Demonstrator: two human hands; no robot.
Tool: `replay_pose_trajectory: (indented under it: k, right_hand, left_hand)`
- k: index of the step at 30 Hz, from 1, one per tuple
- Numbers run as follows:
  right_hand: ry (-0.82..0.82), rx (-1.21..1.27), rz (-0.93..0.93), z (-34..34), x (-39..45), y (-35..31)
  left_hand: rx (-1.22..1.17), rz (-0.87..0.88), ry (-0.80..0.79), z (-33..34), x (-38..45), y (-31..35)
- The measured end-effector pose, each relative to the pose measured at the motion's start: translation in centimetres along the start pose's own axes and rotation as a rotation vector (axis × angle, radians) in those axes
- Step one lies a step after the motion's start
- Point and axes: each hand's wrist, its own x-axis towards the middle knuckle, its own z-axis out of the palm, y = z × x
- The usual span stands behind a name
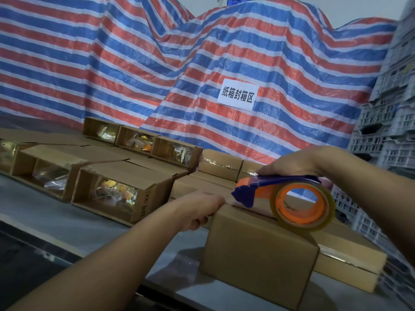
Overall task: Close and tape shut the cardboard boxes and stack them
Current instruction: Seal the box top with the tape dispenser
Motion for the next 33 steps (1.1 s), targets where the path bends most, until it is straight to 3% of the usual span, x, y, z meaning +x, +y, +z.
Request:
replay_pose_trajectory:
  k: [7, 11, 14, 18, 24, 29, 33]
  right_hand:
    - [0.107, -0.176, 0.110, -0.1, -2.6, 6.3]
    - [0.132, -0.308, 0.138, 1.1, -1.7, 6.6]
    - [0.149, -0.333, 0.153, 1.0, -1.4, 6.4]
    - [0.119, -0.346, 0.169, 0.9, -1.6, 6.1]
    - [0.048, -0.305, 0.145, 1.3, -1.7, 6.3]
    - [0.087, -0.142, 0.170, 0.8, -2.3, 7.0]
    - [0.124, -0.223, 0.108, 0.1, -4.2, 9.1]
  left_hand:
    - [-0.078, -0.019, 0.008, 0.1, 0.0, 0.0]
    - [-0.068, -0.049, 0.022, -0.1, -0.2, 0.1]
    - [0.110, 0.050, 0.135, -0.2, -0.5, 0.9]
    - [0.431, 0.417, 0.345, 0.8, -1.5, 2.5]
    - [1.051, 0.606, 0.153, 4.4, -3.3, 2.2]
    - [1.096, 0.662, 0.183, 4.4, -3.1, 1.7]
    - [1.097, 0.661, 0.186, 4.3, -3.2, 1.5]
